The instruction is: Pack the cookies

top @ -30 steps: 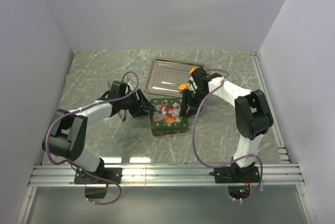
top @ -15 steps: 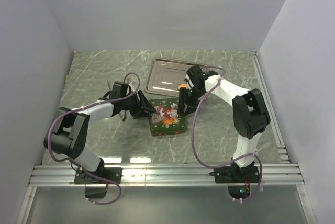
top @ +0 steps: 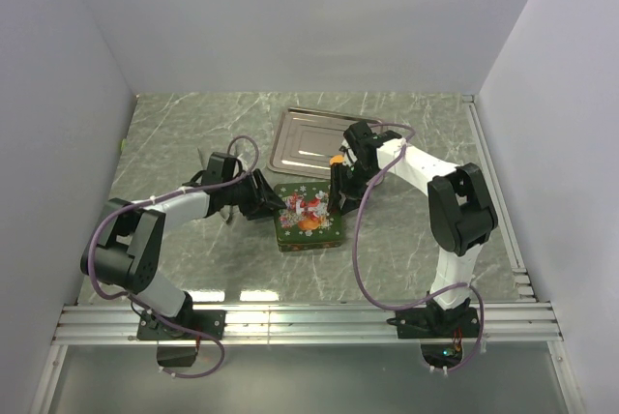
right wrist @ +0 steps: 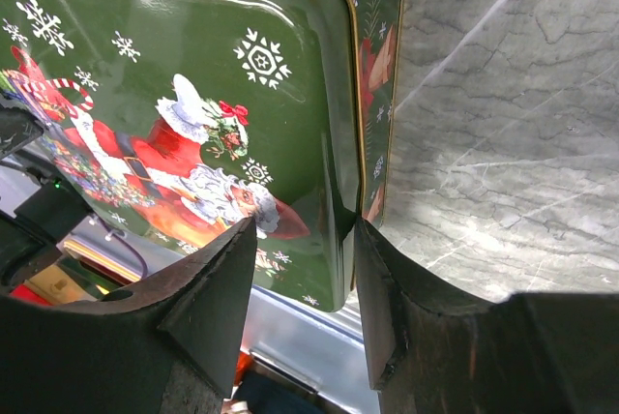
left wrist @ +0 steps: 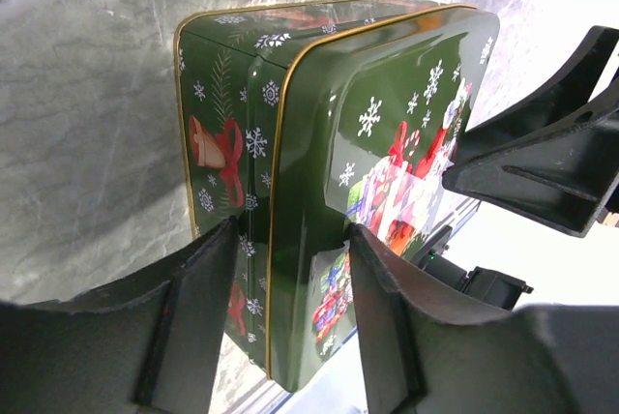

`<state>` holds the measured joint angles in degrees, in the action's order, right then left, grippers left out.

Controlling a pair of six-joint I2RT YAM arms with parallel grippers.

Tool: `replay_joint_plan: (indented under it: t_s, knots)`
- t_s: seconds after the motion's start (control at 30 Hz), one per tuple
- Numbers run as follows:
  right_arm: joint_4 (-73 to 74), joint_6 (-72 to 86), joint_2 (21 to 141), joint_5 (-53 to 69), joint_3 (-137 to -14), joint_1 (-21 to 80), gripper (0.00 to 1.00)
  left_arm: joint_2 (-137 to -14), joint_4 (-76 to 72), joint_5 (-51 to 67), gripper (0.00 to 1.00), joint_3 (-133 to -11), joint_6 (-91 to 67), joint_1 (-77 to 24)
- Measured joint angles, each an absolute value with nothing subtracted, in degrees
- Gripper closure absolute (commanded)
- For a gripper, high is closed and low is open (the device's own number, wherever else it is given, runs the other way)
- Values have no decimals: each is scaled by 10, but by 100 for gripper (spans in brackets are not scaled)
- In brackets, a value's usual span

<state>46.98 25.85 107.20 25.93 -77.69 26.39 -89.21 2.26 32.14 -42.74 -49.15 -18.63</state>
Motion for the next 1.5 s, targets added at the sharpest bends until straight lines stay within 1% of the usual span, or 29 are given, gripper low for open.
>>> replay_joint_plan:
  t_s: [0.07, 0.1, 0.17, 0.23, 0.43, 0.53, 0.57, 0.63, 0.67, 0.77, 0.9, 1.13, 1.33, 1.5]
  knots:
    - [470, 258, 1072, 260, -777, 264, 48, -892, 13, 322, 49, -422, -493, -186]
    - [470, 258, 1072, 260, -777, 264, 48, -892, 6, 322, 55, -417, -493, -186]
    - [470, 258, 1072, 260, -777, 264, 48, -888, -17, 326, 63, -403, -497, -184]
    - [470, 259, 1072, 260, -777, 264, 48, -887, -38, 329, 67, -390, -500, -182]
    - [477, 258, 1072, 255, -777, 264, 48, -896, -104, 351, 68, -364, -509, -177]
    - [480, 257, 1072, 253, -777, 264, 48, -898, -111, 352, 65, -362, -509, -177]
    - [481, 257, 1072, 253, -777, 264, 48, -898, -111, 352, 60, -362, -509, -177]
    - [481, 257, 1072, 253, -777, 264, 48, -897, -111, 352, 53, -362, -509, -176]
    - [481, 257, 1072, 253, -777, 264, 48, -896, -109, 352, 47, -362, -507, -176]
    - [481, 258, 1072, 253, -777, 264, 48, -890, -85, 336, 39, -367, -500, -177]
    - [479, 260, 1073, 261, -777, 265, 48, -866, -20, 303, 37, -382, -478, -179]
    - [473, 261, 1075, 268, -777, 271, 48, -801, 108, 230, 37, -399, -434, -183]
    - [473, 264, 1075, 267, -777, 271, 41, -726, 183, 195, 36, -398, -417, -182]
    - [473, 270, 1075, 265, -777, 271, 38, -689, 210, 184, 37, -398, -411, -182]
